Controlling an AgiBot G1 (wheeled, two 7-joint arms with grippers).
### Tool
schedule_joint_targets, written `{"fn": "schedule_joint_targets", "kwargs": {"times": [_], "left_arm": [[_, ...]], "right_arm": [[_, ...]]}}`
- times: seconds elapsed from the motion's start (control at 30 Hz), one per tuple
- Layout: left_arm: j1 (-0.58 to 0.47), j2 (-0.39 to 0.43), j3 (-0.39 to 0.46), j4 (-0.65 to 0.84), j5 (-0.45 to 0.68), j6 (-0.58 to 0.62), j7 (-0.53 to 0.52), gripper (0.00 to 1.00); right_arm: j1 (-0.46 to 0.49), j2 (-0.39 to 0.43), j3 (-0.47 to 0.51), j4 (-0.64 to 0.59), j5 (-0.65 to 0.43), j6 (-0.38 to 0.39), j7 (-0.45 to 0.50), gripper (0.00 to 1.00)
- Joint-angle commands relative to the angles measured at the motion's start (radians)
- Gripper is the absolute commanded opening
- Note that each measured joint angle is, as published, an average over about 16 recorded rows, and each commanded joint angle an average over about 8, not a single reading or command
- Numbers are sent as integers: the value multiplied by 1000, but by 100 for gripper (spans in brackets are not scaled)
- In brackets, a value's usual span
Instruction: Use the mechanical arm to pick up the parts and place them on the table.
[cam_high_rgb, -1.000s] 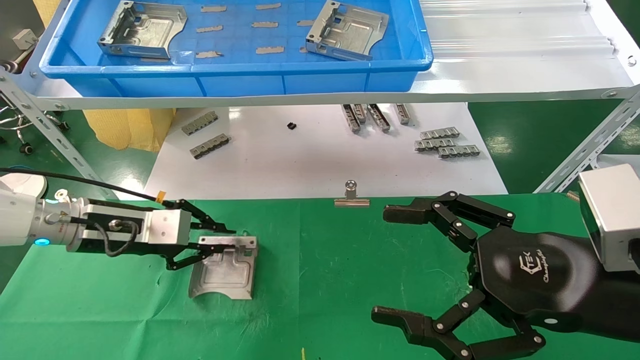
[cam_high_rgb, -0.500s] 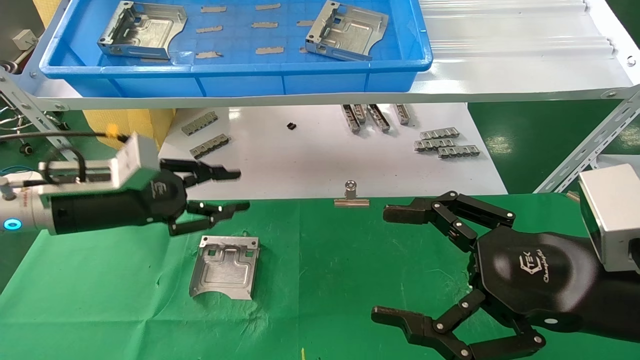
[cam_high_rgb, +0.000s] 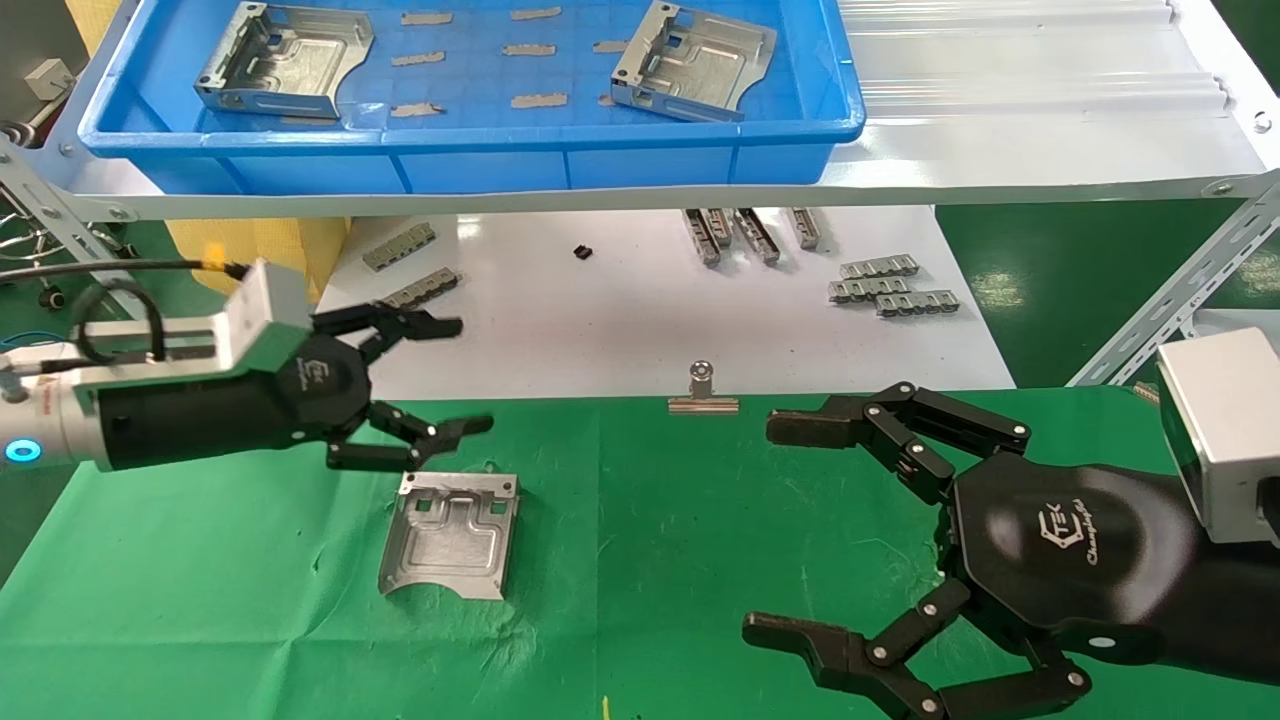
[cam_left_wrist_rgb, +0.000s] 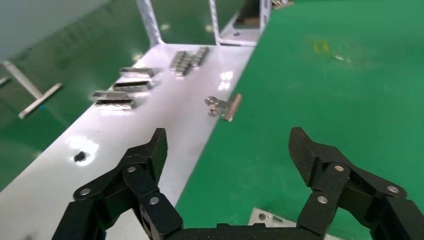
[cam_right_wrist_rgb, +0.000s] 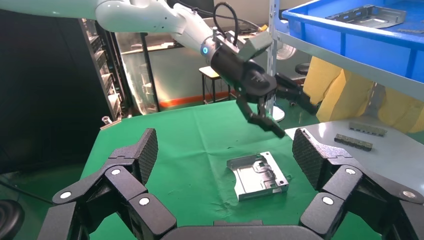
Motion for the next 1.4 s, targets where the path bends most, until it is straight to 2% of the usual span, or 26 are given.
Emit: {"fn": "schedule_joint_targets", "kwargs": {"times": [0.03, 1.4], "left_arm": [[9, -5, -5, -18, -4, -1, -10, 100], [451, -275, -272, -900, -245, -70, -532, 100]], "right_arm": [[0, 0, 0, 0, 0, 0, 0, 100], [0, 0, 0, 0, 0, 0, 0, 100]]}}
